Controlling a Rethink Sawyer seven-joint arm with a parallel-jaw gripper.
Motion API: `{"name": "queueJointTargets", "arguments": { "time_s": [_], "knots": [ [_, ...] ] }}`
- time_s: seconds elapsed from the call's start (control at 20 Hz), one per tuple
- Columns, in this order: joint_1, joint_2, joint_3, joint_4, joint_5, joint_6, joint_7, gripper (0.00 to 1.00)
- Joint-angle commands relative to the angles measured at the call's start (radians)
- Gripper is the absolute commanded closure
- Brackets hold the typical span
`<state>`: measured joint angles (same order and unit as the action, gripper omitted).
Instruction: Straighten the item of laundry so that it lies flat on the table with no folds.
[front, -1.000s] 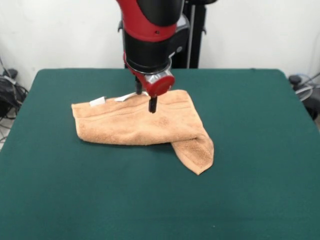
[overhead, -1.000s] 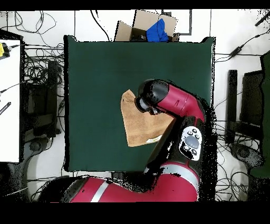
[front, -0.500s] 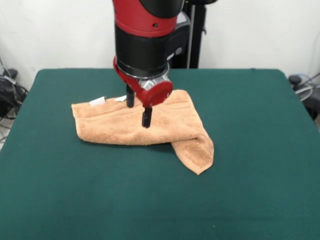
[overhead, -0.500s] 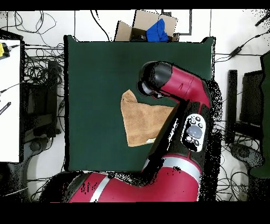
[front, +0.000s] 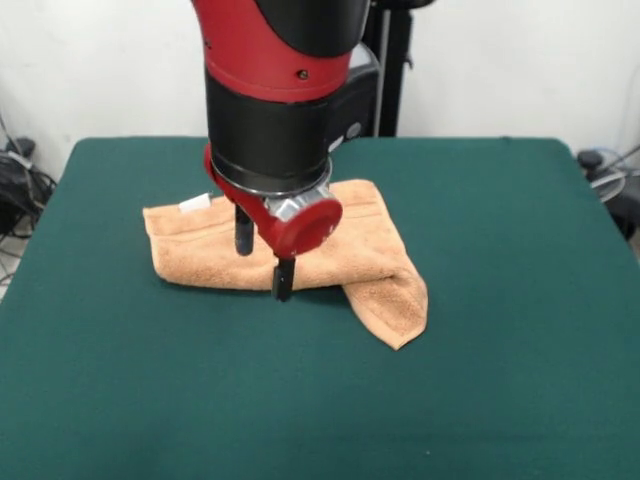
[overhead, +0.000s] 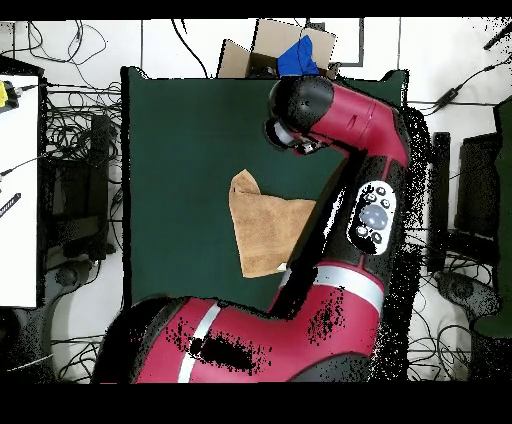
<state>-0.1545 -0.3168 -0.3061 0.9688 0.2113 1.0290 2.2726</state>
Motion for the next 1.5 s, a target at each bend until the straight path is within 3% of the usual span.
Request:
{"name": "queueJointTargets", "arguments": {
  "time_s": [0.05,0.75,1.5],
  "knots": [
    [-0.011,0.117,0.056,-0.153,-0.018,0.145,0.102,0.00],
    [-0.008,0.250,0.063,-0.364,0.014,0.209,0.136,0.00],
    [0.014,0.270,0.075,-0.380,0.038,0.214,0.142,0.00]
  ]
}}
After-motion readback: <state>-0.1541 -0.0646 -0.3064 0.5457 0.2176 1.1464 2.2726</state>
